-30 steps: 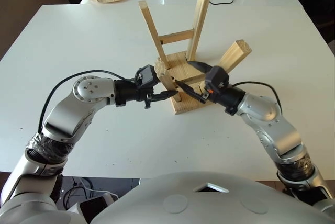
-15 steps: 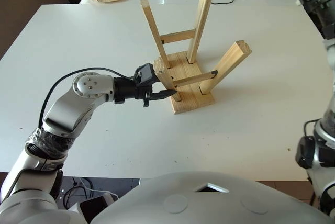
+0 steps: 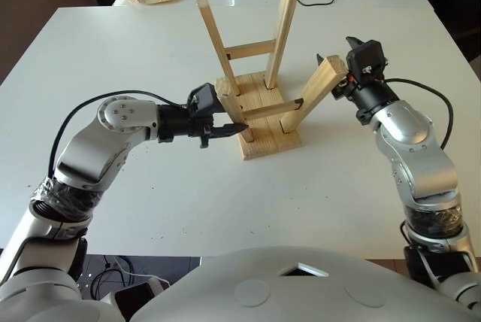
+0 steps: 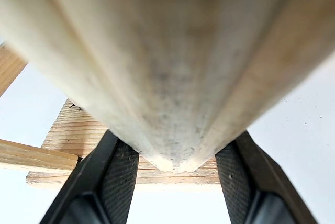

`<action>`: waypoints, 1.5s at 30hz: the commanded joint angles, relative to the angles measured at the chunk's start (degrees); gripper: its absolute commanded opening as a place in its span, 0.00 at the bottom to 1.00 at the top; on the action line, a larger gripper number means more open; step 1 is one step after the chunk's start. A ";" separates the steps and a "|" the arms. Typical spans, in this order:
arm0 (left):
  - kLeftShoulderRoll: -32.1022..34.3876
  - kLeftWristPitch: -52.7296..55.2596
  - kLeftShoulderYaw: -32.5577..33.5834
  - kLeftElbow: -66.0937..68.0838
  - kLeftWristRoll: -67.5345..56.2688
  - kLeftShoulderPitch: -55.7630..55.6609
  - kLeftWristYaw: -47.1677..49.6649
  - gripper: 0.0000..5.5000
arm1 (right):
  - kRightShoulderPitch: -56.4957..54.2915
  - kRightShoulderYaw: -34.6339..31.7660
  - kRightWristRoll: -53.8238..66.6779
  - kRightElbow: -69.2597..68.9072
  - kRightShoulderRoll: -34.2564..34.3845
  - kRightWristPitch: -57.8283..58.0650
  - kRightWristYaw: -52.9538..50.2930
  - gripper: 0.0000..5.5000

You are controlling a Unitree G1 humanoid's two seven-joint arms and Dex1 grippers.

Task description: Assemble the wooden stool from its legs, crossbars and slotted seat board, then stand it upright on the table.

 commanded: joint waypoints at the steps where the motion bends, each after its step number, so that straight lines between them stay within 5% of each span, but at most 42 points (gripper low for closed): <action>1: -2.53 9.35 -9.68 1.90 6.15 -1.53 0.65 0.37 | -2.06 9.11 6.17 -4.60 4.33 -2.23 8.48 0.58; 9: 1.53 6.23 -6.99 6.44 7.84 5.25 0.67 0.37 | 3.93 -8.13 -3.83 17.63 -9.89 -18.61 9.02 0.58; 13: 1.59 6.39 -6.55 6.21 7.45 5.58 1.21 0.37 | 2.32 -7.84 -8.84 21.22 -12.31 -23.58 8.64 0.58; 17: 0.99 7.13 -6.93 5.19 7.03 5.28 1.63 0.37 | 1.23 3.02 -8.51 11.45 -4.14 -19.41 10.50 0.58; 20: -0.11 8.59 -7.71 3.39 6.04 3.17 1.52 0.37 | -0.90 8.86 13.38 -5.17 13.63 -1.68 7.81 0.58; 22: -1.42 10.94 -7.38 0.49 3.89 1.37 2.17 0.37 | -3.95 7.39 20.83 -10.26 18.07 5.06 6.93 0.58; 32: -0.44 12.95 -4.01 -0.76 2.24 4.25 3.33 0.37 | -4.53 -11.26 -0.07 18.06 -0.94 -11.76 5.28 0.58; 37: -0.63 13.00 -4.37 -0.29 2.55 3.30 2.85 0.37 | -9.63 -15.30 -3.05 29.73 -4.46 -21.06 4.24 0.58; 45: -0.27 12.60 -4.66 -0.17 2.95 3.67 2.42 0.37 | -22.63 -23.64 31.89 8.87 4.09 -9.46 6.78 0.58</action>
